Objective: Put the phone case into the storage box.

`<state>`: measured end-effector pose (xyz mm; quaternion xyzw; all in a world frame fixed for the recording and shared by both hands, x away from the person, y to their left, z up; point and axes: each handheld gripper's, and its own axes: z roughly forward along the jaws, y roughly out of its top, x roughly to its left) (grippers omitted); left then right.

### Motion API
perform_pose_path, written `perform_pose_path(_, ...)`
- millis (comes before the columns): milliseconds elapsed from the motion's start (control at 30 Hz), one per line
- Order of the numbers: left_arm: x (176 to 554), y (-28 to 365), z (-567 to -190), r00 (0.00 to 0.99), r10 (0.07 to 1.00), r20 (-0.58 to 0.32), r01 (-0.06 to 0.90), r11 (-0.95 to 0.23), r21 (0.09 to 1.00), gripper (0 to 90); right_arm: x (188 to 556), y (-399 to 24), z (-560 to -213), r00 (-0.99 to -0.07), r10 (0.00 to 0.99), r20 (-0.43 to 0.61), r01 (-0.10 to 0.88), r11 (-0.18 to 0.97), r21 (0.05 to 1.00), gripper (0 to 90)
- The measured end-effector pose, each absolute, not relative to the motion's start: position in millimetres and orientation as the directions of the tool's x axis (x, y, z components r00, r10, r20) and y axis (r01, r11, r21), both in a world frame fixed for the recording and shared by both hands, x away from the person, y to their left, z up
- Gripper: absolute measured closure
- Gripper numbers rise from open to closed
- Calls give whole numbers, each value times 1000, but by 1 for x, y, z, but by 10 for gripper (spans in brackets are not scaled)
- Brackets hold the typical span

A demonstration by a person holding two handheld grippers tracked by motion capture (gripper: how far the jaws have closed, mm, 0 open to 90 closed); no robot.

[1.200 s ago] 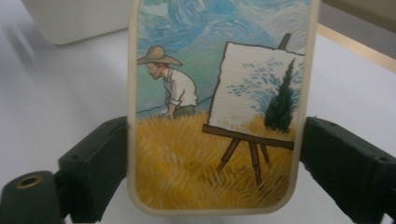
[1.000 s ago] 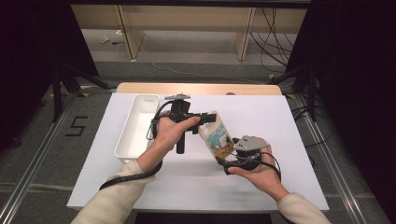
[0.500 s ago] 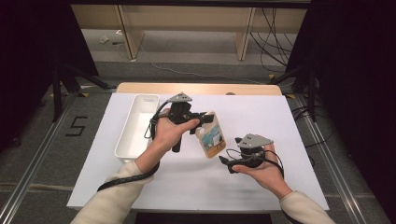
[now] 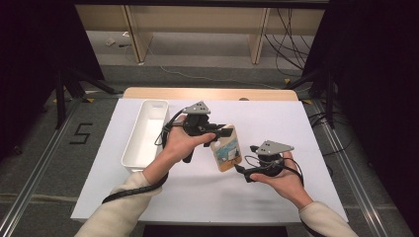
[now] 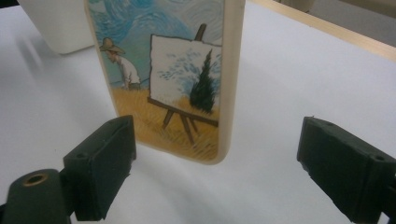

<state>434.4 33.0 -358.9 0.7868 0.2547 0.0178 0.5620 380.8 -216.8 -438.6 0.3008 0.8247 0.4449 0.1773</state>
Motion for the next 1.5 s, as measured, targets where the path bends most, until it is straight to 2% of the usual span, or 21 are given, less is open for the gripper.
perform_pose_path(233,430,27,-358,904,357,-235,345,-286,894,791,381,-215,-439,-777,629,-21,330,436,837,159)
perform_pose_path(800,423,15,-364,936,289,-202,296,-332,896,791,379,-212,-441,-822,569,-14,308,465,830,224)
perform_pose_path(1500,421,11,-366,948,261,-179,266,-350,898,790,381,-213,-441,-879,476,23,282,481,830,478)
